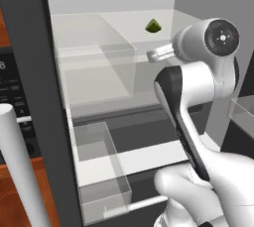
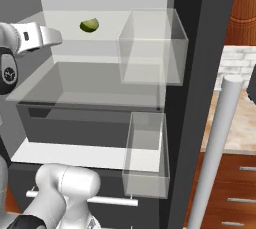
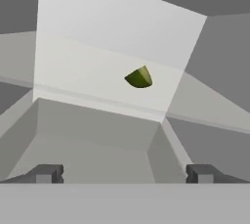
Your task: There is a bowl on the dining counter. Grab a lemon wedge from the fridge and place it in the bowl. Then get the liquor bottle and glass cup from the cabinet and place them next to the bowl.
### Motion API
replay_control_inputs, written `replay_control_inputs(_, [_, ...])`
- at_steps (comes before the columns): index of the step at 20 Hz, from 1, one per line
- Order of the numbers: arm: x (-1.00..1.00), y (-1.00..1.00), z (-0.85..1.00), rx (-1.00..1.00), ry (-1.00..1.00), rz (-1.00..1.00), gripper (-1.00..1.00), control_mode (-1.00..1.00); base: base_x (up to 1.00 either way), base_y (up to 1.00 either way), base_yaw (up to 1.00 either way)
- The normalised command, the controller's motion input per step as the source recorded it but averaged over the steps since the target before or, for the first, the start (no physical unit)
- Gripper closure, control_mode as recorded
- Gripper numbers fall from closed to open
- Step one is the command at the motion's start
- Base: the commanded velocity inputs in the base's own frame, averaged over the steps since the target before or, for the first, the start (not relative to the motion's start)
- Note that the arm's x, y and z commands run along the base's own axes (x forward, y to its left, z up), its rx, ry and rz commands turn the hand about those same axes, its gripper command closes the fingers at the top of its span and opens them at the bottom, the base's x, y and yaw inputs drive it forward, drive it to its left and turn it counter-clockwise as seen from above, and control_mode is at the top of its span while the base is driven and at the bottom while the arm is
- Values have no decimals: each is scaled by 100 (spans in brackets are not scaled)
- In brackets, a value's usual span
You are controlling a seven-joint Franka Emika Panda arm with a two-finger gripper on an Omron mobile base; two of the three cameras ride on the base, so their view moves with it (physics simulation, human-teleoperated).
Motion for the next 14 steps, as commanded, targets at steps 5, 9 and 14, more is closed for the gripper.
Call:
replay_control_inputs(5, [16,-2,0,0,-10,0,-100,-100,0,0,0])
replay_control_inputs(9, [39,0,0,0,-5,0,-100,-100,0,0,0])
replay_control_inputs(14, [30,0,0,0,-3,-1,-100,-100,0,0,0])
